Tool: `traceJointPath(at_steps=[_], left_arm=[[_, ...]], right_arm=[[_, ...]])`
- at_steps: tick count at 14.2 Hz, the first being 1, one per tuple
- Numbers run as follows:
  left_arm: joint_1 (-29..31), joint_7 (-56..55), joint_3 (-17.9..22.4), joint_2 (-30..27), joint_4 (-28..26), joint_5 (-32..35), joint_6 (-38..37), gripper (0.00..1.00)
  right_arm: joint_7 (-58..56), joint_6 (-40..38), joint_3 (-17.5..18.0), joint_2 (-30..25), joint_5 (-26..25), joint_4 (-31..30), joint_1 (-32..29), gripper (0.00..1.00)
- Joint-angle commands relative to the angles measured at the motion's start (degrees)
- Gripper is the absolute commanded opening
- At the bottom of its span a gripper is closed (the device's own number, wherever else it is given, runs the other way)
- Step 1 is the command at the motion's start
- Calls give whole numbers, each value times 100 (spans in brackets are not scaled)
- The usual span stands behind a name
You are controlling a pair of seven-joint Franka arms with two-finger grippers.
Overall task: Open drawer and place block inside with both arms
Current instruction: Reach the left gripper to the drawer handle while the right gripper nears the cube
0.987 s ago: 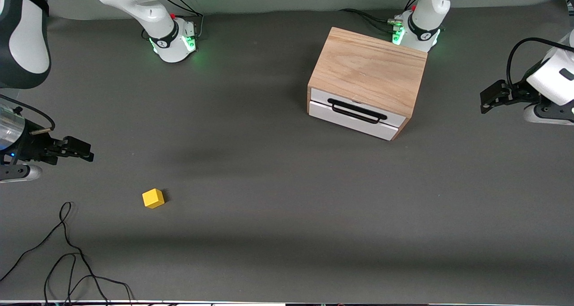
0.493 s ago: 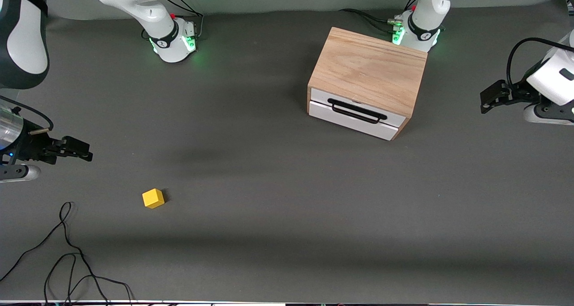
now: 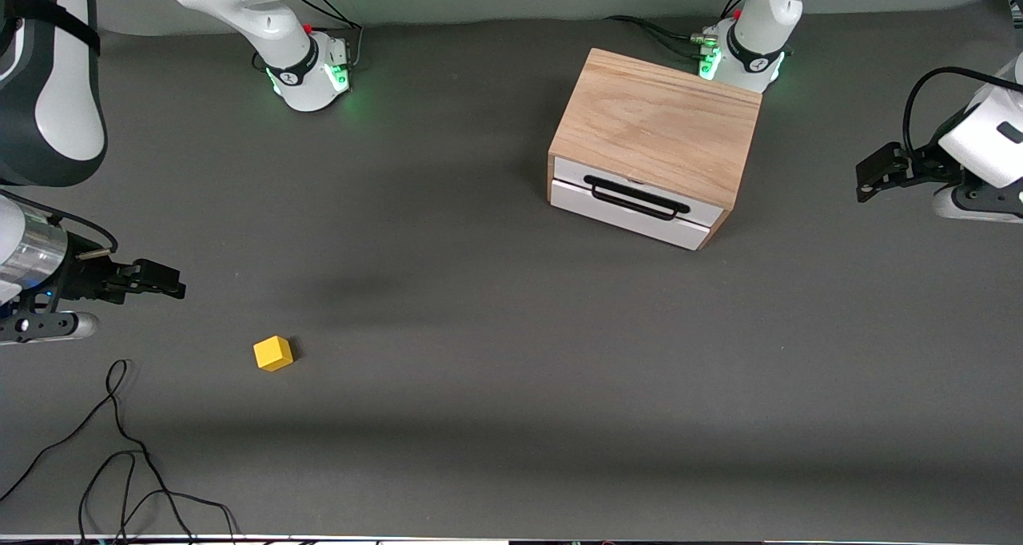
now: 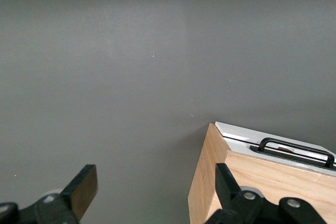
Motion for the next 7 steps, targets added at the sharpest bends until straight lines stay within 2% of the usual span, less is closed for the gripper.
traceJointPath(at_steps=[1,7], left_arm=[[11,103,10,-29,11,-57,24,100],[-77,130,-16,129,37,-93,51,100]], right_arm=[[58,38,-21,92,114,119,-12,100],[67,399,5,329,87,84,102,100]])
